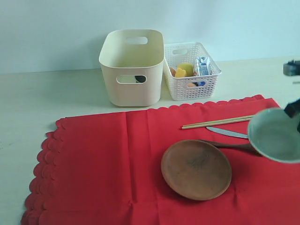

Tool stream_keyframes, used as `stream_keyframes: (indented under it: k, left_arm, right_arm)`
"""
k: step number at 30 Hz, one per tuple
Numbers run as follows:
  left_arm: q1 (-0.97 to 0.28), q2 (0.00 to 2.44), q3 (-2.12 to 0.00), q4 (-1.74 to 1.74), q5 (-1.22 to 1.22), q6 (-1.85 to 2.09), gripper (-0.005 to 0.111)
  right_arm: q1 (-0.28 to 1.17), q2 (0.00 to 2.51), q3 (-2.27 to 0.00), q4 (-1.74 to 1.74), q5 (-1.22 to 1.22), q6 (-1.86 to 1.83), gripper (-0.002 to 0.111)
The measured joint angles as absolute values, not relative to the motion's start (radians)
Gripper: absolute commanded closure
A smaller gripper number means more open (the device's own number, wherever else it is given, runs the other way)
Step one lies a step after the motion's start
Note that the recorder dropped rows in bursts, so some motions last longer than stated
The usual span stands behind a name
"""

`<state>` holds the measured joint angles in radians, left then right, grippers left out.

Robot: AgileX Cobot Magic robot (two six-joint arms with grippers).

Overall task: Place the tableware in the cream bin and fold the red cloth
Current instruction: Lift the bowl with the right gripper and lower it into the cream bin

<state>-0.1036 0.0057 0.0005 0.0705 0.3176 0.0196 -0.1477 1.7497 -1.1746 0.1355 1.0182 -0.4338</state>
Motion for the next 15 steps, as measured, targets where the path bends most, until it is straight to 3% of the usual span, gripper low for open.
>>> stream_keyframes:
  k: [9, 15]
  left_arm:
    - [-0.104, 0.006, 0.001, 0.071, 0.318, 0.020, 0.095]
    - [-0.104, 0.006, 0.001, 0.071, 0.318, 0.020, 0.095]
  right_arm:
    - [-0.136, 1.675, -1.428, 0.421, 1.052, -0.434, 0.108]
    - [-0.013, 1.738, -1.609, 0.435, 0.991, -0.436, 0.108]
